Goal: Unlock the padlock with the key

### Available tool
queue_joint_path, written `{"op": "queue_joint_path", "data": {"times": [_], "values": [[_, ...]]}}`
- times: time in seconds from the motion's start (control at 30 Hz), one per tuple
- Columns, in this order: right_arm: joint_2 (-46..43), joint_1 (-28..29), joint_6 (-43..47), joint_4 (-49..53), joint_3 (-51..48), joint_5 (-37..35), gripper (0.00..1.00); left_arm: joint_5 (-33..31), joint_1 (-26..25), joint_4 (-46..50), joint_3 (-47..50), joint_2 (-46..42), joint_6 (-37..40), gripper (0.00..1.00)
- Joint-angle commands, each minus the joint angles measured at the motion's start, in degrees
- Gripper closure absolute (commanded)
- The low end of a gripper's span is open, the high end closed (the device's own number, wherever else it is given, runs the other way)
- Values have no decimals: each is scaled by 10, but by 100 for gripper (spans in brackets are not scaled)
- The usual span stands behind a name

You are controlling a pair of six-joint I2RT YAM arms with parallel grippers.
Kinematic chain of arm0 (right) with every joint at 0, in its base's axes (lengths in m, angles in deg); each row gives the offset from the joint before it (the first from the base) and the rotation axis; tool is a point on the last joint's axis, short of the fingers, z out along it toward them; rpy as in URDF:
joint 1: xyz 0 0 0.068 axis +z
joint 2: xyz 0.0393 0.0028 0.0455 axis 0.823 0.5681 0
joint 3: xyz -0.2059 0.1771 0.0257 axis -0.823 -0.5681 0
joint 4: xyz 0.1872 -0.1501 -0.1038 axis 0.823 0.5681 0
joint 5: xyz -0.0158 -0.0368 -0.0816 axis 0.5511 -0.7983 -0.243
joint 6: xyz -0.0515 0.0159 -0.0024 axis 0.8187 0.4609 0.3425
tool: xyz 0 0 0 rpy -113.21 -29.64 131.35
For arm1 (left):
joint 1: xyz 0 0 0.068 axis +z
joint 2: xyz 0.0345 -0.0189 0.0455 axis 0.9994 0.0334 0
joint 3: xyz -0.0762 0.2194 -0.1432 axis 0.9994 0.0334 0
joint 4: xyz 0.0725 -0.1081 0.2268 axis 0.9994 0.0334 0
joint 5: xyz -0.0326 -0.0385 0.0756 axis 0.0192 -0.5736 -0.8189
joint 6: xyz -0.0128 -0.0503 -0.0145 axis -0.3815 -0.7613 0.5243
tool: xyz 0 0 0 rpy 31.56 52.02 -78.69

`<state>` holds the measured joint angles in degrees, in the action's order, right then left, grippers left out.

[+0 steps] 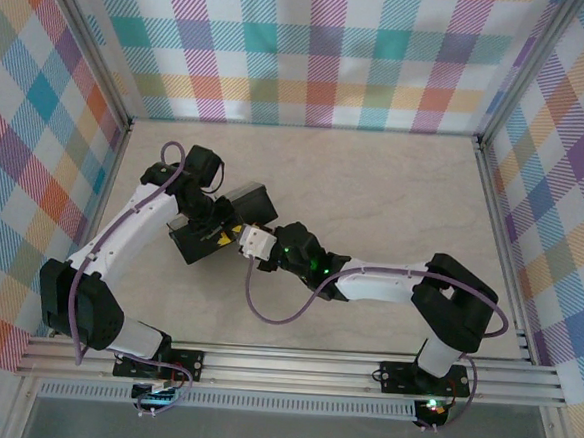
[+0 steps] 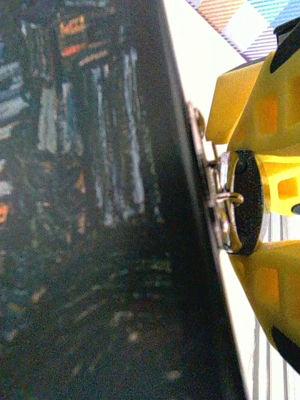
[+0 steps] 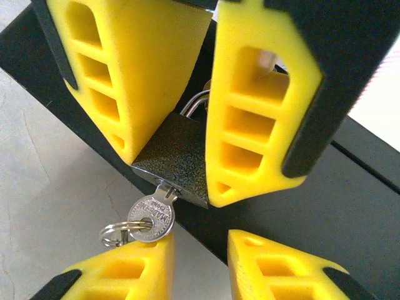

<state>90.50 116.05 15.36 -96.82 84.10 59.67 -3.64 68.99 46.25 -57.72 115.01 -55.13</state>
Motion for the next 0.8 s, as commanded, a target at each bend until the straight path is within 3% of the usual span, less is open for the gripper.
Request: {"op": "queue_joint_path", "data": {"times": [0.0,0.77], "values": [[9,16,8,-30,8,6,71,15,-3,1,-19,4,-8,100],[-11,40,14,-41,-14,-4,71,24,5,8,-37,7,-8,100]]}}
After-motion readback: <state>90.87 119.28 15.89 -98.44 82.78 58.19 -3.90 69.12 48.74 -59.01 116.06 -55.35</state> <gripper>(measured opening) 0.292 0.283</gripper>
